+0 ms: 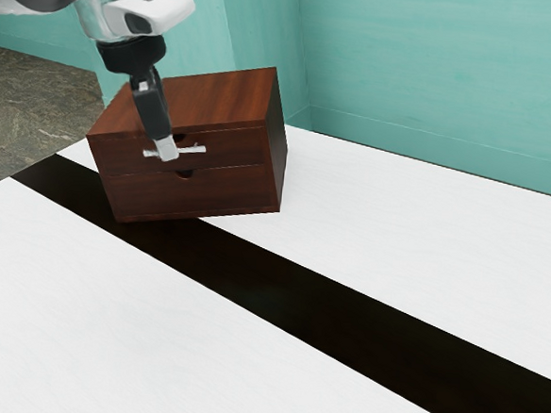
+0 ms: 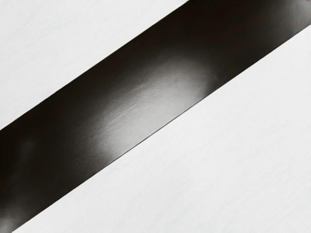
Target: Pull the drawer handle with one arm to open the drawer
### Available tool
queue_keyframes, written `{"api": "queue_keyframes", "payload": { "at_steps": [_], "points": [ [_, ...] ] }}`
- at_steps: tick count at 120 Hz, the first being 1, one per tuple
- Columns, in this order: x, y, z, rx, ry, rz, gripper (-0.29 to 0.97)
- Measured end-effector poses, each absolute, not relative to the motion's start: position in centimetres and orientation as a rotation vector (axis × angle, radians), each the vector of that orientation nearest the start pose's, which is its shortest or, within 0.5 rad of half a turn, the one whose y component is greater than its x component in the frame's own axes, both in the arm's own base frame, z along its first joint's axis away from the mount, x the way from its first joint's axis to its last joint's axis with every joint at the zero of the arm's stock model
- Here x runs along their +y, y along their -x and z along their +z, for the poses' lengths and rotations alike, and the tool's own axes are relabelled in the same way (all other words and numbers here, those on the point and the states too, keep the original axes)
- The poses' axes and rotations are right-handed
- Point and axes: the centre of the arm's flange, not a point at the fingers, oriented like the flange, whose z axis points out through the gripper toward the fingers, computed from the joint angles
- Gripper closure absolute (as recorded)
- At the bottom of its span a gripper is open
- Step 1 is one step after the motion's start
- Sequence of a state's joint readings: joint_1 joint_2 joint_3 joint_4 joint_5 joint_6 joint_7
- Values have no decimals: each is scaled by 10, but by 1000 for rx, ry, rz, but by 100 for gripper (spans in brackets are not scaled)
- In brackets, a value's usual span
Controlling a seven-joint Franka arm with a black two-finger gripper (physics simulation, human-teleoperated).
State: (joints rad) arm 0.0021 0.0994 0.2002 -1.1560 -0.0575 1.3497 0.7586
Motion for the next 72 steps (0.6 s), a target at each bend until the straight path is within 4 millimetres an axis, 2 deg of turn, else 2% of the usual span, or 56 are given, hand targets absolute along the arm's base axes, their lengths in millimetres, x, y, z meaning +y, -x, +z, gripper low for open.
{"api": "queue_keyframes", "payload": {
  "at_steps": [10, 18, 25, 32, 38, 47, 60, 66, 72],
  "points": [
    [74, -554, 728, 965, 2972, -125, 0],
    [75, -558, 721, 978, 2968, -106, 0],
    [79, -570, 703, 984, 2977, -59, 0],
    [80, -575, 695, 991, 2975, -37, 0],
    [88, -568, 695, 977, 2970, -21, 0],
    [108, -544, 691, 939, 2974, 24, 0],
    [132, -507, 665, 921, 2923, 75, 0],
    [137, -503, 652, 942, 2868, 67, 0],
    [134, -511, 643, 987, 2795, 50, 0]
  ]
}}
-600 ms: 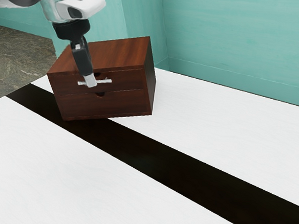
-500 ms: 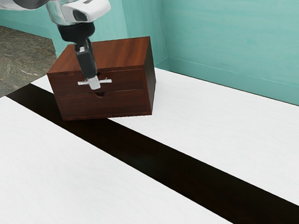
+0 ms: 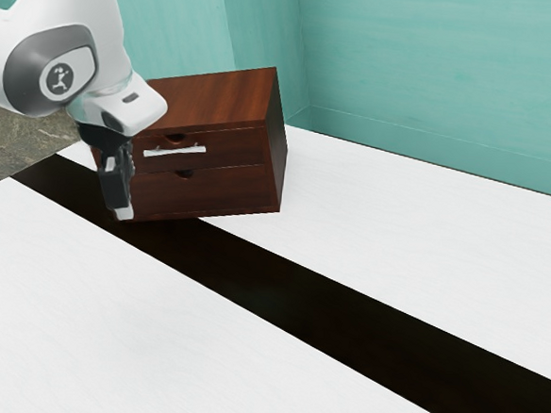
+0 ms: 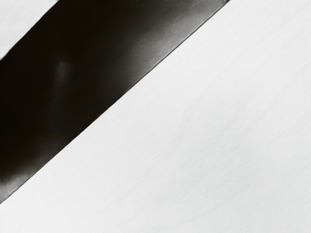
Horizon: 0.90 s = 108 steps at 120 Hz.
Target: Pull the drawer handle with one arm to open the drawer
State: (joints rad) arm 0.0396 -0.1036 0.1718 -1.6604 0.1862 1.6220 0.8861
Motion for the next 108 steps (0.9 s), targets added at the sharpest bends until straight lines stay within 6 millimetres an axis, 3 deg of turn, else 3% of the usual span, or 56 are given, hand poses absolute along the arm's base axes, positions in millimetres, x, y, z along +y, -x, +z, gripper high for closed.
{"api": "queue_keyframes", "payload": {
  "at_steps": [13, 26, 45, 64, 81, 108],
  "points": [
    [129, -526, 641, 1037, 2689, -13, 0],
    [139, -534, 642, 1033, 2635, -51, 0],
    [153, -548, 628, 1047, 2603, -46, 16],
    [185, -573, 607, 1061, 2548, -45, 27],
    [232, -586, 603, 1035, 2505, -65, 31],
    [263, -614, 599, 1062, 2493, -158, 34]
  ]
}}
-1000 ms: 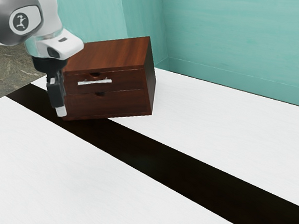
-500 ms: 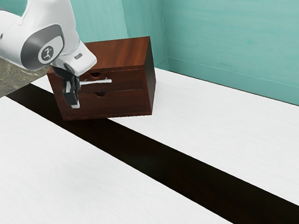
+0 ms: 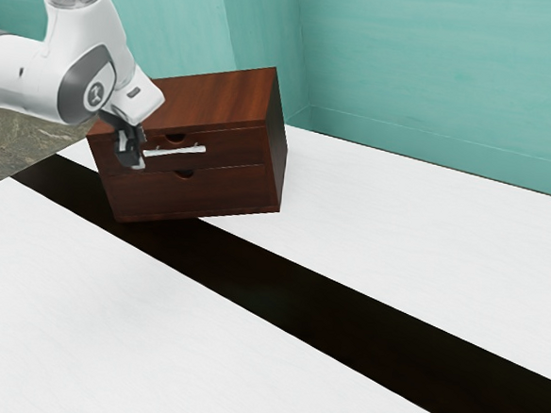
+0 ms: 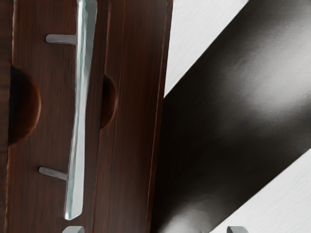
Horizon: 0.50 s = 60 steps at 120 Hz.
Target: Pull the drawer handle with one arm to open the drawer
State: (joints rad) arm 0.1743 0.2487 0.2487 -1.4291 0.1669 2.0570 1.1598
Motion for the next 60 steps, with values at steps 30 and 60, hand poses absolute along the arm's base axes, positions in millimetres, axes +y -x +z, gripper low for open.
{"api": "queue_keyframes", "payload": {
  "at_steps": [30, 60],
  "points": [
    [272, -640, 592, 1136, 2480, -246, 35],
    [281, -654, 581, 1206, 2466, -283, 36]
  ]
}}
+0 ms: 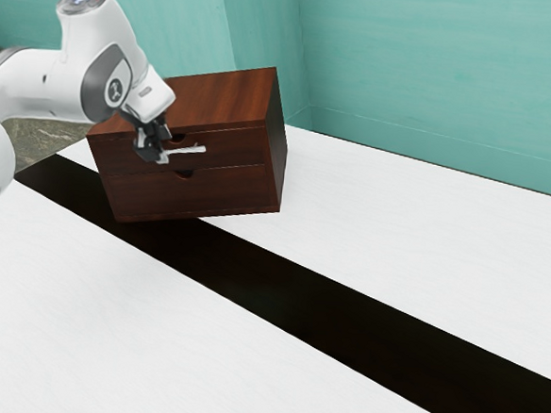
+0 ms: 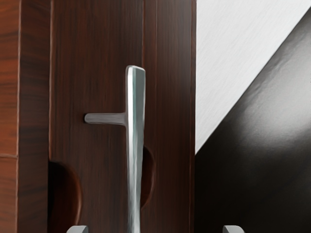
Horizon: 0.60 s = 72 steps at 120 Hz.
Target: Pull the drawer handle with one arm to open the drawer
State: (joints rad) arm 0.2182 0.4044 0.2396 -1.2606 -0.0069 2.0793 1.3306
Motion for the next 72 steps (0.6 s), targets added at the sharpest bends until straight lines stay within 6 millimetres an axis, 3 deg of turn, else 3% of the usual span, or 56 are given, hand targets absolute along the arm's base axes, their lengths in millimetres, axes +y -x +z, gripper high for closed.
{"api": "queue_keyframes", "payload": {
  "at_steps": [22, 46, 60, 72],
  "points": [
    [284, -660, 566, 1258, 2463, -284, 38],
    [286, -665, 555, 1295, 2455, -292, 55],
    [280, -652, 561, 1312, 2446, -306, 68],
    [279, -642, 549, 1327, 2452, -303, 73]
  ]
}}
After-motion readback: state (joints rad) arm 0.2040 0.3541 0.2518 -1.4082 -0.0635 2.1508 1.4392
